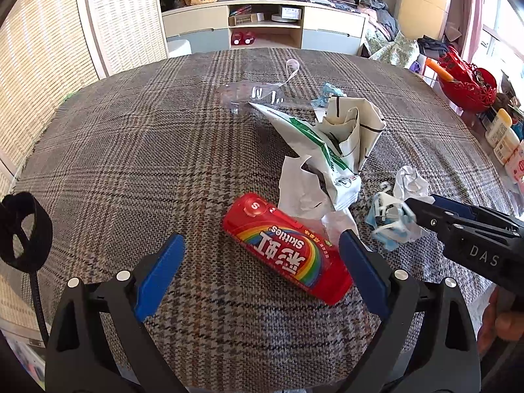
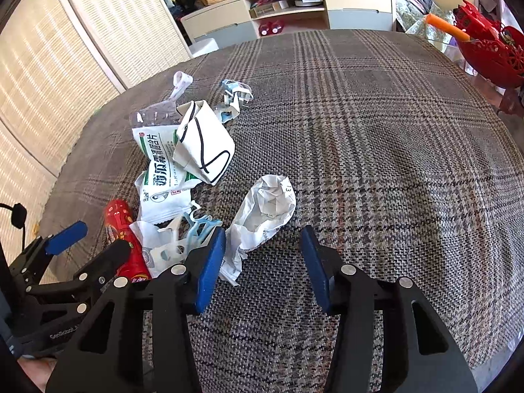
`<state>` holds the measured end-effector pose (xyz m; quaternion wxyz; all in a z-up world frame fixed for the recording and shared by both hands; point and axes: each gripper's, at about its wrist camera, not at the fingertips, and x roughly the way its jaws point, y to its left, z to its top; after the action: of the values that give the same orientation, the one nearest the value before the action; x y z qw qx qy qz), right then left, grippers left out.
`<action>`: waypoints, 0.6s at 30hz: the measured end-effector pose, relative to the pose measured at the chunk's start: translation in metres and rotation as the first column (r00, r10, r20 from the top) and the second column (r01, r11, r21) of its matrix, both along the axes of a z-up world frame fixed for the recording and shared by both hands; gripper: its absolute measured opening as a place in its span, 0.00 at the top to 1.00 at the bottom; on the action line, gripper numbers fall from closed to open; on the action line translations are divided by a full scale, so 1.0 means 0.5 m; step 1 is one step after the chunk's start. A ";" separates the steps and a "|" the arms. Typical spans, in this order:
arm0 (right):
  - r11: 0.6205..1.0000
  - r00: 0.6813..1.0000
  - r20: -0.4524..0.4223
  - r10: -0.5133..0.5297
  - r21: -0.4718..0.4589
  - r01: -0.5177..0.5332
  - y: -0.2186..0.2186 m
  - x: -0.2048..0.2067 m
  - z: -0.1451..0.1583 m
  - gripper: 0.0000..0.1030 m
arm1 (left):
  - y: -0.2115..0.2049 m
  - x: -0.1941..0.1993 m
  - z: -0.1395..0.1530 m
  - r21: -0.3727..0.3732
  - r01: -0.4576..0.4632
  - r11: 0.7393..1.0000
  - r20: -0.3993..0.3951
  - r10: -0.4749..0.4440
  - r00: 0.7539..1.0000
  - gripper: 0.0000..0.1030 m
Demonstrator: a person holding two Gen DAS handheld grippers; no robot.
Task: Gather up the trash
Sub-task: 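Reach the right gripper to the crumpled white tissue and grasp it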
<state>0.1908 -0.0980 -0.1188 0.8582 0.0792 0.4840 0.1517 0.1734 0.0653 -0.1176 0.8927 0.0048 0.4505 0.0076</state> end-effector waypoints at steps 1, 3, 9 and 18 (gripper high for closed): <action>1.000 1.000 -0.001 0.002 0.009 -0.002 0.000 -0.001 -0.001 0.68 | -0.001 0.002 -0.002 0.003 0.000 1.000 0.000 0.000 1.000 0.12; 1.000 1.000 0.003 0.009 0.024 -0.009 0.006 0.003 0.002 0.81 | -0.002 0.002 -0.004 0.006 0.002 1.000 0.000 -0.002 1.000 0.12; 1.000 0.999 0.039 0.012 -0.001 -0.012 -0.015 -0.002 0.020 0.86 | -0.005 0.002 -0.006 0.008 -0.001 1.000 -0.003 0.001 1.000 0.12; 1.000 0.999 0.051 -0.018 0.026 0.016 -0.085 -0.021 0.043 0.86 | -0.032 0.009 -0.015 0.064 -0.017 0.998 -0.044 0.020 0.999 0.12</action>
<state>0.1805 -0.1406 -0.0974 0.8704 0.0904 0.4592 0.1525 0.1781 0.0493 -0.1253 0.8818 0.0290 0.4698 0.0301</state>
